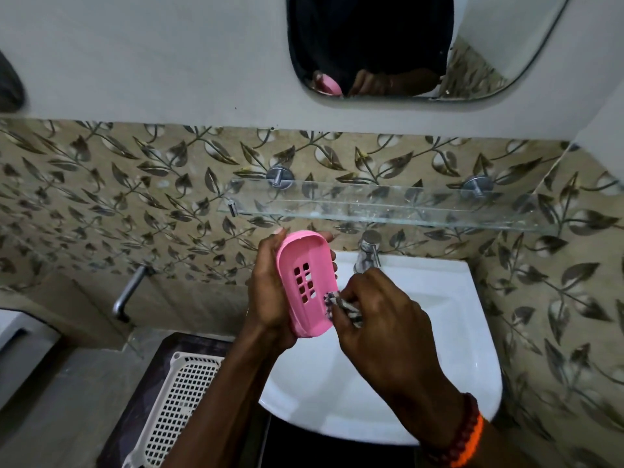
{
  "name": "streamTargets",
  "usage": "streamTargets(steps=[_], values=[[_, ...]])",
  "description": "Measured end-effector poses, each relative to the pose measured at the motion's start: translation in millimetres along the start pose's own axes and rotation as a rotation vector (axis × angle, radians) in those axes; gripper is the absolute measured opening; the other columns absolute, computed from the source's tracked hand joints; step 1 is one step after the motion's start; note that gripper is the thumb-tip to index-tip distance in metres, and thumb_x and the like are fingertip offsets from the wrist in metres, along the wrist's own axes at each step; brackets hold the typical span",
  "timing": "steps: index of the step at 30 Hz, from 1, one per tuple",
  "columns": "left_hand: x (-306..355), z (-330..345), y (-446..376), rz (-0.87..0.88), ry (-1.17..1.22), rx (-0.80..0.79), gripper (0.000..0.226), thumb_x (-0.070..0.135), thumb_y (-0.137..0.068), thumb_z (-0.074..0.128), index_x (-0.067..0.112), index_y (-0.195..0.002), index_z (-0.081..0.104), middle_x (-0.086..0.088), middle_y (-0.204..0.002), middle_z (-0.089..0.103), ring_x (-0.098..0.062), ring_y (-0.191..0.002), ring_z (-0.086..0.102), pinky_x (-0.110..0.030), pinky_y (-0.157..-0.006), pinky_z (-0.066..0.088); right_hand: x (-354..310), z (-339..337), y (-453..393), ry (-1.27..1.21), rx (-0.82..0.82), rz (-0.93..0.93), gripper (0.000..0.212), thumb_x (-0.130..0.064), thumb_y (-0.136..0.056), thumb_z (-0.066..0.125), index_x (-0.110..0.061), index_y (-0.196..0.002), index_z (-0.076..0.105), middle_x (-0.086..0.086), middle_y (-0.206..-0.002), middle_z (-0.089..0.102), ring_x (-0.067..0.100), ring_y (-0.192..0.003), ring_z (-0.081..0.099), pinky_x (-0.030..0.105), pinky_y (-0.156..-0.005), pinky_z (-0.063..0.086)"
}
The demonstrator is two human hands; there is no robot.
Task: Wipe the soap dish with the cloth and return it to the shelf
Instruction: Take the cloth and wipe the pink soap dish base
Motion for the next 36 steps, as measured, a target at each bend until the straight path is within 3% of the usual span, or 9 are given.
streamTargets(steps=[3, 5, 8, 15, 17, 20, 26, 31, 36], values=[[-8, 2, 6, -0.044, 0.005, 0.034, 0.066, 0.062, -0.097, 0.04, 0.011, -0.096, 0.082, -0.012, -0.085, 0.073, -0.024, -0.075, 0.067, -0.034, -0.07, 0.055, -12, -17, -10, 0.022, 0.123, -0.096, 0.019, -0.025, -0.085, 0.079, -0.017, -0.086, 0.062, 0.002, -0.088, 0.062, 0.029, -0.058, 0.064, 0.031, -0.045, 0.048], [-20, 10, 12, -0.074, -0.009, 0.014, 0.054, 0.059, -0.089, 0.05, 0.016, -0.08, 0.082, -0.006, -0.075, 0.074, -0.019, -0.065, 0.069, -0.028, -0.063, 0.058, -17, -29, -23, 0.004, 0.178, -0.128, 0.017, -0.023, -0.088, 0.076, -0.015, -0.089, 0.062, 0.003, -0.091, 0.062, 0.026, -0.06, 0.063, 0.028, -0.047, 0.048], [-25, 14, 15, -0.069, 0.001, -0.007, 0.046, 0.056, -0.085, 0.056, 0.02, -0.069, 0.08, -0.001, -0.066, 0.072, -0.014, -0.058, 0.068, -0.024, -0.057, 0.058, -16, -35, -36, -0.053, 0.171, -0.108, 0.018, -0.026, -0.089, 0.075, -0.015, -0.088, 0.06, 0.002, -0.091, 0.061, 0.027, -0.067, 0.062, 0.039, -0.054, 0.055], [-8, -11, 10, -0.088, 0.004, 0.037, 0.071, 0.064, -0.095, 0.043, 0.005, -0.109, 0.08, -0.017, -0.09, 0.073, -0.029, -0.079, 0.067, -0.038, -0.075, 0.053, 6, -5, 2, -0.217, -0.069, 0.076, 0.024, -0.034, -0.086, 0.076, -0.024, -0.079, 0.055, -0.007, -0.085, 0.06, 0.022, -0.078, 0.062, 0.042, -0.067, 0.054], [-20, -3, 16, -0.126, -0.042, 0.006, 0.068, 0.064, -0.093, 0.046, 0.007, -0.106, 0.081, -0.015, -0.088, 0.073, -0.027, -0.076, 0.068, -0.036, -0.072, 0.055, 1, -21, -4, -0.186, 0.057, 0.0, 0.023, -0.029, -0.087, 0.078, -0.02, -0.081, 0.057, -0.003, -0.086, 0.061, 0.023, -0.074, 0.062, 0.042, -0.061, 0.055], [-30, 8, 23, -0.131, -0.08, 0.016, 0.05, 0.062, -0.082, 0.06, 0.017, -0.083, 0.08, -0.007, -0.077, 0.072, -0.021, -0.067, 0.068, -0.034, -0.069, 0.055, -10, -46, -19, -0.154, 0.227, -0.09, 0.022, -0.021, -0.085, 0.08, -0.013, -0.086, 0.06, 0.002, -0.088, 0.061, 0.023, -0.068, 0.061, 0.04, -0.054, 0.056], [-27, 17, 24, -0.125, -0.115, -0.104, 0.04, 0.051, -0.093, 0.06, 0.022, -0.078, 0.083, 0.0, -0.071, 0.075, -0.013, -0.067, 0.073, -0.026, -0.061, 0.059, -38, -44, -17, -0.121, 0.25, -0.409, 0.008, -0.015, -0.094, 0.07, -0.008, -0.094, 0.068, 0.007, -0.093, 0.063, 0.024, -0.066, 0.064, 0.039, -0.049, 0.054], [-26, 13, 24, -0.108, -0.193, -0.1, 0.063, 0.065, -0.104, 0.039, 0.021, -0.097, 0.083, -0.005, -0.088, 0.08, -0.017, -0.084, 0.078, -0.027, -0.07, 0.061, -49, -41, -21, -0.11, 0.058, -0.647, 0.017, -0.021, -0.1, 0.062, -0.01, -0.11, 0.07, 0.007, -0.106, 0.062, 0.024, -0.067, 0.065, 0.041, -0.051, 0.053], [-17, 4, 28, -0.091, -0.395, -0.111, 0.093, 0.092, -0.084, 0.035, 0.013, -0.103, 0.08, -0.014, -0.098, 0.077, -0.027, -0.092, 0.072, -0.042, -0.086, 0.056, -31, -42, -24, -0.18, -0.053, -0.569, 0.024, -0.029, -0.099, 0.061, -0.009, -0.11, 0.07, 0.007, -0.105, 0.06, 0.029, -0.071, 0.065, 0.046, -0.054, 0.055]])
Point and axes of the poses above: each hand's wrist, its own y-axis away from the middle knuckle, its own z-axis out of the palm, x = y × z, the point moved 10 cm from there along -y, towards the middle knuckle
